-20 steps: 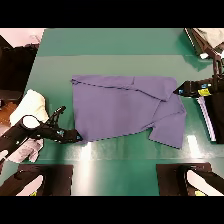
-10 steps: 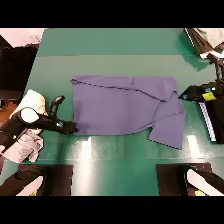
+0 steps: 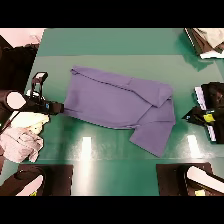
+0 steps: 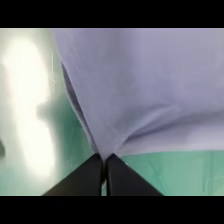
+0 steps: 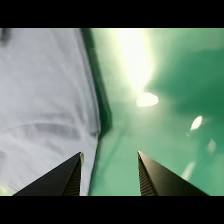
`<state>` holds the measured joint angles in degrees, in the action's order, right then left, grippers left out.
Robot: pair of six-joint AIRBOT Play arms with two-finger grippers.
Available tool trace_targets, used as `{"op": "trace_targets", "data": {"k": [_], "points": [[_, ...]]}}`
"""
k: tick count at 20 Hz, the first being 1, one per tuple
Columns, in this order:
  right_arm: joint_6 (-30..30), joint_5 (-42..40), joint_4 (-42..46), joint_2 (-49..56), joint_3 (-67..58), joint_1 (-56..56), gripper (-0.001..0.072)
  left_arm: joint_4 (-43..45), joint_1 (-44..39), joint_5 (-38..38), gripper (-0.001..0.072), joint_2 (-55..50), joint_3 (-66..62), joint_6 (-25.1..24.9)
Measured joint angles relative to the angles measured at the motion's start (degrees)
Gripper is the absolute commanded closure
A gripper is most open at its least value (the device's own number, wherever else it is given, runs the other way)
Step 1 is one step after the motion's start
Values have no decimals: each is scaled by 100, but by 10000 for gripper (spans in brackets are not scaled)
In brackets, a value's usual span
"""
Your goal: Fold the shirts.
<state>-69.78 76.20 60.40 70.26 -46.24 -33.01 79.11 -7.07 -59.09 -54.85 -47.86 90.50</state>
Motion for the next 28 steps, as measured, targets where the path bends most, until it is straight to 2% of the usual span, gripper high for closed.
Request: {"op": "trace_targets", "data": {"k": [5,6,8,9,13,18,22,28], "points": [[256,-98,-671,723,155,234,305,-87,39,42,686,-13,-46,101],[273,-76,-721,785,162,328,344,-116,42,50,685,-13,-48,109],[308,-131,-750,876,184,505,622,-179,46,57,685,-13,-52,116],[317,-149,-706,903,190,577,692,-210,46,57,685,-13,-52,118],[385,-109,-824,820,192,715,694,-444,48,61,685,-13,-63,122],[417,-138,-1792,2,-444,756,694,-914,46,354,686,-15,-905,116],[396,-363,-2623,-881,-1921,761,694,-887,46,560,686,-17,-2914,-48],[295,-1056,-2977,-2046,-4529,503,695,-748,48,586,687,55,-6531,-428]]}}
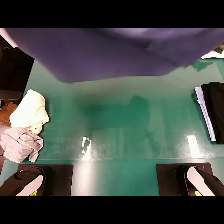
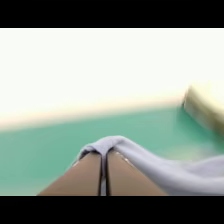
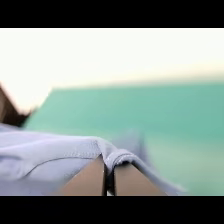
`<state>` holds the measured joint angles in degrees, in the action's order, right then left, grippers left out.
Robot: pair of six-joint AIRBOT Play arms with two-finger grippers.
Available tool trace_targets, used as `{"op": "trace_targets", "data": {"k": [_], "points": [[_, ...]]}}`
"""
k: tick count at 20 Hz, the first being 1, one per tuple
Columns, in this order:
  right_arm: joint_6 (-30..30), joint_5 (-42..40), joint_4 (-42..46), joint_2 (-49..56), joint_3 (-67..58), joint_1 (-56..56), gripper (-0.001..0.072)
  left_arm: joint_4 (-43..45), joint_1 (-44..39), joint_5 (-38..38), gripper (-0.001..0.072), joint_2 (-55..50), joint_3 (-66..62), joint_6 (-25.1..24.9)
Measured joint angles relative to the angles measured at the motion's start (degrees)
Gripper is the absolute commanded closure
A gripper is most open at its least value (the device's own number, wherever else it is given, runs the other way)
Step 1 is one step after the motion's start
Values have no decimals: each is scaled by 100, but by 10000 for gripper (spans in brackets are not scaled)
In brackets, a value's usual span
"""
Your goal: Fold the shirts.
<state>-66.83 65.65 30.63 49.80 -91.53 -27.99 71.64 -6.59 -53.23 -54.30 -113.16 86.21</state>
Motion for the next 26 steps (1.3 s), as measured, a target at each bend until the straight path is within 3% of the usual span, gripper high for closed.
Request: {"op": "trace_targets", "data": {"k": [8,14,17,22,26], "points": [[-603,11,52,-684,-2138,-1556,696,-155,0,39,687,719,-1224,-61],[-1464,1405,433,136,-2841,-2022,697,-157,-2,-807,687,662,179,28],[-1725,2002,905,721,-2247,-1432,697,-74,-2,-1060,686,208,1292,98],[-1991,2933,2828,2116,-1115,348,697,-20,0,-1268,686,-1250,2347,173],[-2074,2898,3506,3418,-688,1279,697,-11,0,-990,686,-2428,2557,160]]}}
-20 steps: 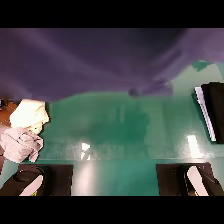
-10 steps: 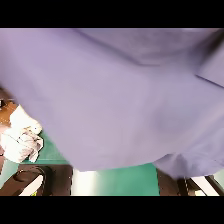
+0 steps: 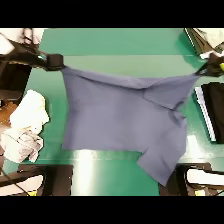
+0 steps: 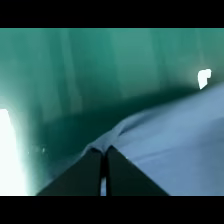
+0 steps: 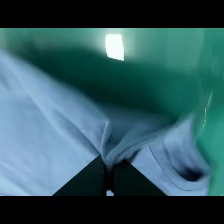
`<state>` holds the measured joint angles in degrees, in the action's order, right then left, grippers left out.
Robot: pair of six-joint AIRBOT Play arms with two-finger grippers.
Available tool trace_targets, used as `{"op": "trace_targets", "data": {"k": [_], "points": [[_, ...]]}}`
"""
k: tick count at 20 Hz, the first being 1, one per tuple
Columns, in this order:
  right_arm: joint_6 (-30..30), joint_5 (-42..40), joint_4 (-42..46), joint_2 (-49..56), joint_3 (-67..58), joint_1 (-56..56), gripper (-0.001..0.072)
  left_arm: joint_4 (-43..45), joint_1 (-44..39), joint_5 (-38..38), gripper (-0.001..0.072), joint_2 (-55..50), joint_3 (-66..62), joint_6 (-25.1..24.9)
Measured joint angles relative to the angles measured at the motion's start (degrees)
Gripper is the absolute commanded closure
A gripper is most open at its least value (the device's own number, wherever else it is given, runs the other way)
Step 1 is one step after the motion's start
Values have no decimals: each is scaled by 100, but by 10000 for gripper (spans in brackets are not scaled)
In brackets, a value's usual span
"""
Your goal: Fold the shirts.
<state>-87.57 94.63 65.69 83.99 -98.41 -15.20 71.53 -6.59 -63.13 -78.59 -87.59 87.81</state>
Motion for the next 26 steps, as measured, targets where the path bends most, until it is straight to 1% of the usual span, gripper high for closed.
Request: {"op": "trace_targets", "data": {"k": [3,5,7,11,14,17,21,23,26], "points": [[-39,-671,199,680,103,313,697,70,0,680,686,-527,46,-48],[-52,-1353,258,925,133,415,697,317,-2,1209,686,-706,66,-63],[-63,-2087,289,997,146,470,697,669,0,1755,686,-791,66,-61],[-66,-3440,323,940,157,516,697,1287,0,2487,686,-896,70,-35],[-63,-3974,332,922,164,525,697,1576,-2,2715,686,-981,72,-20],[76,-4109,389,920,166,538,697,1749,-2,2728,686,-1075,74,-20],[175,-3598,892,870,313,549,698,1871,-2,2382,686,-1187,101,-70],[197,-3370,1123,756,638,549,698,1910,-2,2144,685,-1228,186,-155],[210,-3292,1276,498,1307,549,697,1937,-2,1888,685,-1252,431,-219]]}}
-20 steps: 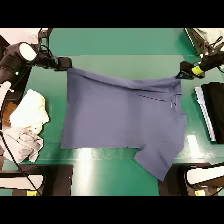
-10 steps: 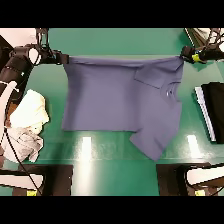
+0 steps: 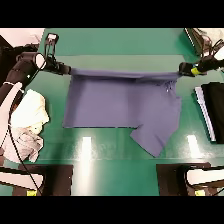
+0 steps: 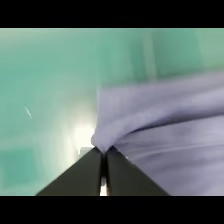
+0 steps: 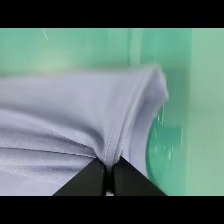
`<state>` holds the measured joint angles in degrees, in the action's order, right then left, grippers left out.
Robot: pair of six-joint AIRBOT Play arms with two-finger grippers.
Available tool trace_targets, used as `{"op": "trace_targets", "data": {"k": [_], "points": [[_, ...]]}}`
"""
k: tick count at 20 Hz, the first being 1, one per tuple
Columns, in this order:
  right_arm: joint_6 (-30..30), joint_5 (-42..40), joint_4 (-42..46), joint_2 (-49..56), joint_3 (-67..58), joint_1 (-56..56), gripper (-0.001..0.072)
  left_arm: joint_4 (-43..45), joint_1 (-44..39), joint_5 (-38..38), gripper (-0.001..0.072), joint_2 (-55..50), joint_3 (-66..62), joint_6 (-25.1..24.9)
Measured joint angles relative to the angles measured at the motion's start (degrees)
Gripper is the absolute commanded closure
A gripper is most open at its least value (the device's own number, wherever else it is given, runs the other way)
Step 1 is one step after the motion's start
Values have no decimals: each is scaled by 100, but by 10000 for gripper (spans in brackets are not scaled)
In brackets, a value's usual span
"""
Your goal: Fold the shirts.
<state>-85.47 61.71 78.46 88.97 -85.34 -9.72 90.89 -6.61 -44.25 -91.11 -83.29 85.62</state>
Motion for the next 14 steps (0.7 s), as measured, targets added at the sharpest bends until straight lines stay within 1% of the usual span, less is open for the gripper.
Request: {"op": "trace_targets", "data": {"k": [5,9,10,11,12,13,14], "points": [[9,-105,0,-367,1025,0,694,15,0,-260,685,-9,293,-37],[9,-195,-92,-516,1528,0,690,-31,2,-350,684,-9,350,-26],[9,-199,-151,-531,1615,-2,686,-52,2,-400,684,-9,354,-22],[9,-201,-214,-540,1679,-2,652,-74,2,-448,683,-9,361,-22],[9,-208,-302,-551,1729,-2,519,-90,2,-516,612,-9,365,-20],[9,-214,-361,-557,1762,-2,416,-94,2,-603,338,-9,365,-20],[9,-219,-435,-566,1788,-11,413,-92,7,-688,130,-9,365,-17]]}}
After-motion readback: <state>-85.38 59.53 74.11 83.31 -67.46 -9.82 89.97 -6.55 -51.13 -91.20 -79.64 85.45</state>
